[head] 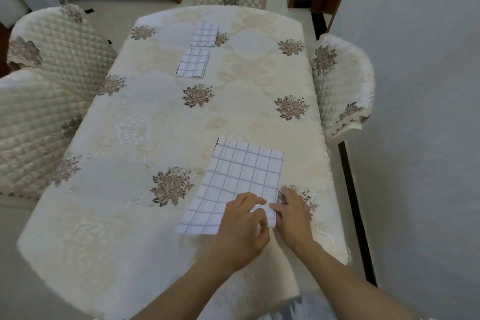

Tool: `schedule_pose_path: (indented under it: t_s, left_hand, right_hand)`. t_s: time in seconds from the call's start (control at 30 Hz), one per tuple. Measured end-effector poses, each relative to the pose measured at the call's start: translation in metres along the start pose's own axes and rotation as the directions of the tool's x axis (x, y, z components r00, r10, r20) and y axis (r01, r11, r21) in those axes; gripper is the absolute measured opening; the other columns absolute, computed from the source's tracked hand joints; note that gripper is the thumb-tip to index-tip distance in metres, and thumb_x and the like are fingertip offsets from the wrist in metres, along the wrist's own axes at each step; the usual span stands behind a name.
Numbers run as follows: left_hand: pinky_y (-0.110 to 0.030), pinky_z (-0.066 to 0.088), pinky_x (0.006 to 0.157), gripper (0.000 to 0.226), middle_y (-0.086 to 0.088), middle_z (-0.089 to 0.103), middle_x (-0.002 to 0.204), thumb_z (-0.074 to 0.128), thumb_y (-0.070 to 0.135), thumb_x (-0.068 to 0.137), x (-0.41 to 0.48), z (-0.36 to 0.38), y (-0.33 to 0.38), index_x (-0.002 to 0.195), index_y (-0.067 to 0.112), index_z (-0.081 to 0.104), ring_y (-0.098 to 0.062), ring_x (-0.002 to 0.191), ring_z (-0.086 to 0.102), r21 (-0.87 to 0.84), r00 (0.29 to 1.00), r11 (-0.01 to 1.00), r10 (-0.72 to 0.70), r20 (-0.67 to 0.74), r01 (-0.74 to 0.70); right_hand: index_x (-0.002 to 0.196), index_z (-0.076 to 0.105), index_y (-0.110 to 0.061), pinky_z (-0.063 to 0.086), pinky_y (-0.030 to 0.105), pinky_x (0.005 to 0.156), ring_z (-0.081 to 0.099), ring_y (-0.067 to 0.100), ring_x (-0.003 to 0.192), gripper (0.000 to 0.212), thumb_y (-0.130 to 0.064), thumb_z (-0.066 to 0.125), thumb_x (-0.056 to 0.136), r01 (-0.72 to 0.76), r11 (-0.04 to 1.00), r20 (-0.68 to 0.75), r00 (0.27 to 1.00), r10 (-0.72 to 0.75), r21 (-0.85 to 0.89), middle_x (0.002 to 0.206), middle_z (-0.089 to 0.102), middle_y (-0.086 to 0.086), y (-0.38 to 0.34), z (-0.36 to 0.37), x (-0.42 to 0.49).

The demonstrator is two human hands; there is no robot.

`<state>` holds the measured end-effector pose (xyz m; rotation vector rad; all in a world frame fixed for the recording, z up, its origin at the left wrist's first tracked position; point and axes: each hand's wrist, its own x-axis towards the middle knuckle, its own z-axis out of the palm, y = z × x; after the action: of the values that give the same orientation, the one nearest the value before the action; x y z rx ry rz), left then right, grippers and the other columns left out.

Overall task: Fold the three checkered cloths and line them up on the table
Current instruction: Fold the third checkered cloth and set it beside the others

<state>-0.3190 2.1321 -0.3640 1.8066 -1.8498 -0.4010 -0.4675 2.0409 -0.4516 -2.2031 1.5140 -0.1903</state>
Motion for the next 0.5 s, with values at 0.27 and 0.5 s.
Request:
schedule_pose_path:
  t_s: [0.27,0.5]
  left_hand:
    - [-0.031,0.039,0.09,0.016,0.011,0.057,0.123,0.067,0.035,0.075,0.008,-0.008,-0.012,0.089,0.03,0.06,-0.008,0.122,0.044,-0.017,0.999,0.999,-0.043,-0.017,0.042]
    - [-0.035,0.033,0.099,0.054,0.008,0.056,0.126,0.066,0.062,0.072,0.02,-0.051,-0.059,0.113,0.027,0.061,-0.013,0.122,0.044,0.046,0.987,0.99,-0.129,-0.091,0.134]
  right_hand:
    - [0.102,0.076,-0.02,0.022,0.05,0.11,0.024,0.03,0.144,0.02,-0.016,0.059,0.091,-0.023,0.998,0.012,1.0,0.022,0.051,0.152,0.038,0.01,0.003,0.003,0.012]
    - [0.083,0.073,-0.015,0.025,0.054,0.105,0.025,0.034,0.143,0.015,-0.018,0.06,0.091,-0.09,0.993,0.009,0.996,0.09,0.079,0.149,0.039,0.012,-0.002,-0.002,0.02]
